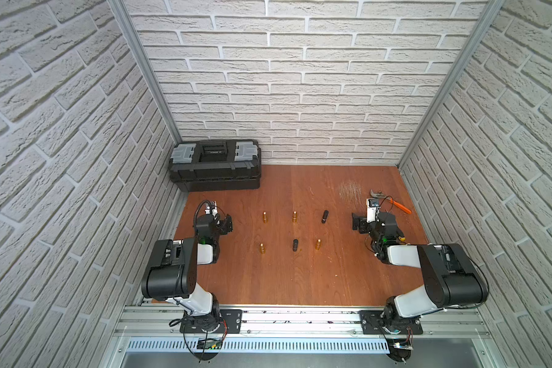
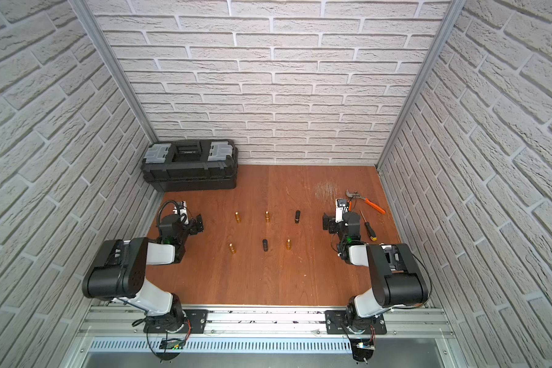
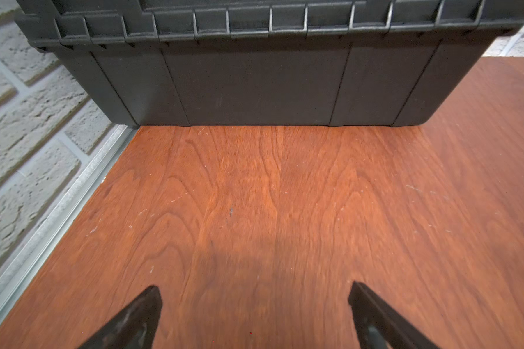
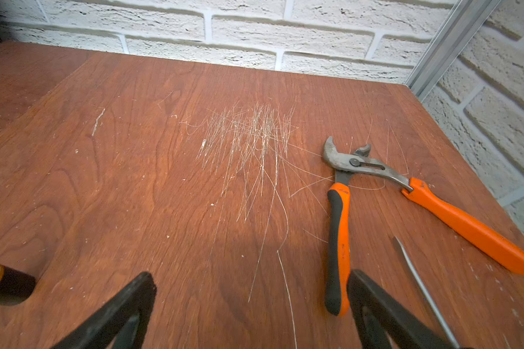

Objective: Open the lipstick cap
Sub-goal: Pick up the lipstick at the center of the board.

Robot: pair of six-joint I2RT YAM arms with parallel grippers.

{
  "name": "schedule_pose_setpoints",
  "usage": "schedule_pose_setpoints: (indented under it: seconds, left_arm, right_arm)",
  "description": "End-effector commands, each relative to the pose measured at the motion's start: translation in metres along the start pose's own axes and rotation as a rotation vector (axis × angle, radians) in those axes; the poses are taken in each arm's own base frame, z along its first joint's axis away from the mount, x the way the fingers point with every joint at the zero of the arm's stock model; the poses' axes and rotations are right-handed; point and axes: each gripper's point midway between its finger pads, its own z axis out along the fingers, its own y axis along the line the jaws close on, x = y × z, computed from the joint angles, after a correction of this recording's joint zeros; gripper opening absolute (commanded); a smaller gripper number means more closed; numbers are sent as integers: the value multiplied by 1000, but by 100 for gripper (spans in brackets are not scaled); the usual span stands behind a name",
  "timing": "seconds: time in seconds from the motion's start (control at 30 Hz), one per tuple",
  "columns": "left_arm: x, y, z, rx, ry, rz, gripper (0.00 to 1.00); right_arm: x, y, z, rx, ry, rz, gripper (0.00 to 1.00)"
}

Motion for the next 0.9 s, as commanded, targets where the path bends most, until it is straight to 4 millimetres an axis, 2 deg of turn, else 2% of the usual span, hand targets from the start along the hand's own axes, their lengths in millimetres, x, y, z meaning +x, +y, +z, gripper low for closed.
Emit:
schedule_pose_setpoints:
  seconds: [0.0,0.7,0.8,0.87]
  left_arm:
    - [-23,0,2,4,-79,-2,98]
    - [-23,1,2,4,-79,-5,98]
    - [-26,3,2,-6,-70,-8,98]
    - [-26,3,2,-7,-71,-6,98]
  right_arm:
    - [-15,0,0,-2,-44,19,100]
    - [-15,-1,0,-2,-46,20,100]
    - [-31,-1,-4,-3,-46,18,100]
    - [-41,-7,-4,23,35,26,100]
